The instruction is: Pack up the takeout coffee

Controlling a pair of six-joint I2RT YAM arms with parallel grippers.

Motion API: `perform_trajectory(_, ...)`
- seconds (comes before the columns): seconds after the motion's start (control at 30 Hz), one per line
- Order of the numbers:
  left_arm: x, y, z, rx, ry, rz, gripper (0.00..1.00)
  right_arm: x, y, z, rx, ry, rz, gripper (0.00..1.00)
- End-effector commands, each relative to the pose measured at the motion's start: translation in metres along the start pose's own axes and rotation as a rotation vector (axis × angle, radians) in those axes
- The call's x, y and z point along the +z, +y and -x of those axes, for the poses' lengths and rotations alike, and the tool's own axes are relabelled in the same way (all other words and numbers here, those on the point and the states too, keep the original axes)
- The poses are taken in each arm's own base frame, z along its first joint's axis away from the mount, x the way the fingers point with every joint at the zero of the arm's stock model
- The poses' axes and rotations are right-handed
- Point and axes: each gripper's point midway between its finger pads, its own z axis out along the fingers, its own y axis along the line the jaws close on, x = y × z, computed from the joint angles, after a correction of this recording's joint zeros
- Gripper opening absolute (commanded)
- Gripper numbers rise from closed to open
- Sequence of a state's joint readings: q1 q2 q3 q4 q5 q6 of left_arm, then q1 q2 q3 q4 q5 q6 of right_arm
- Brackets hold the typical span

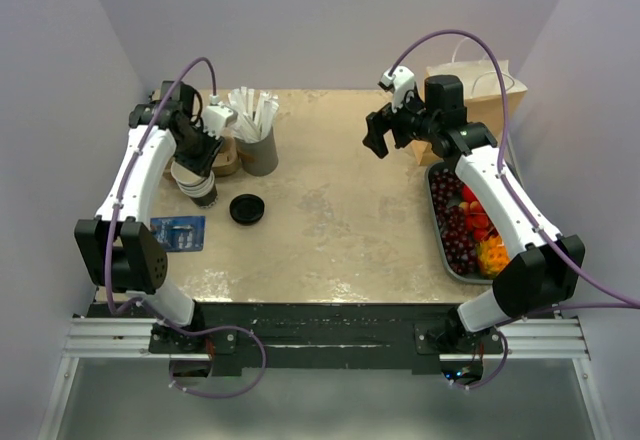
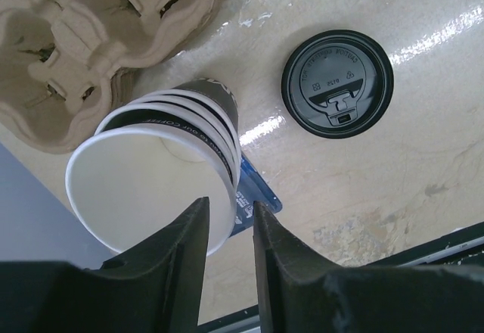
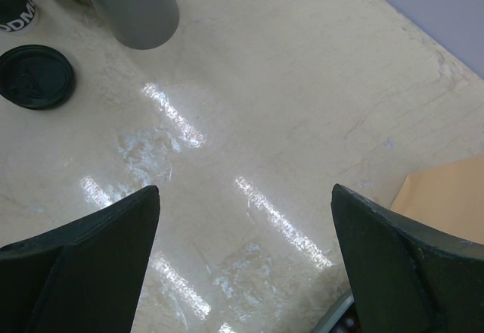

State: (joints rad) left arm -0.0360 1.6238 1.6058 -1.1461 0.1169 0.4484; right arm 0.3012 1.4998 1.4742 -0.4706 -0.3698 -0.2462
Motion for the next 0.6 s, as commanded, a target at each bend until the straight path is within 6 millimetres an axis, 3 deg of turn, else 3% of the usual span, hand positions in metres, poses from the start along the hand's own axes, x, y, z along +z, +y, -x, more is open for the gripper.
perform_trajectory(0.0, 0.005, 0.004, 0.000, 0.006, 0.007, 0.016, 0.34, -0.002, 0.003, 0.018, -0.010, -0.057, 0.010, 0.98)
perform_trajectory(0.4, 0.008, 0.003, -0.005, 0.014, 0.034, 0.007, 0.13, 0.003, 0.000, 0.018, -0.006, -0.055, 0.009, 0.98)
perform_trajectory(0.57, -0.006, 0.008, 0.007, 0.022, -0.015, 0.037, 0.00, 0.005, 0.000, 0.015, -0.002, -0.052, 0.010, 0.98)
